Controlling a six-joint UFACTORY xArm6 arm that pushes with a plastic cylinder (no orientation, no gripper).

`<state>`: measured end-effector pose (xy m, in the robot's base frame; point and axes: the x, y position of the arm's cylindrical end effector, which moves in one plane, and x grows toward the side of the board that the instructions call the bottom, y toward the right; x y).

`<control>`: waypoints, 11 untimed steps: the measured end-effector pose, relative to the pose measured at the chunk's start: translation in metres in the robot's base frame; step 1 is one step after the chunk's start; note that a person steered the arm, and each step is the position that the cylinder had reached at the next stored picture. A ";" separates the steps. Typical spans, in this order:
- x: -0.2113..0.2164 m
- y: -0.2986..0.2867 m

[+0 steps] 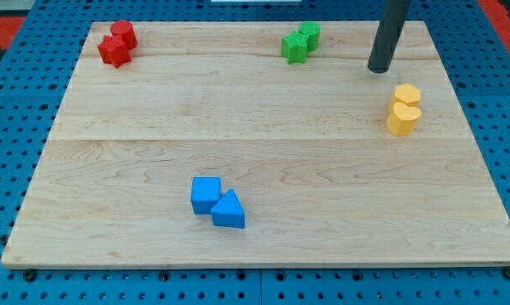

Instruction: Point your arm at green circle

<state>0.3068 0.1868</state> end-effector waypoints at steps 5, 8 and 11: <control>0.015 0.009; -0.008 -0.013; -0.104 -0.097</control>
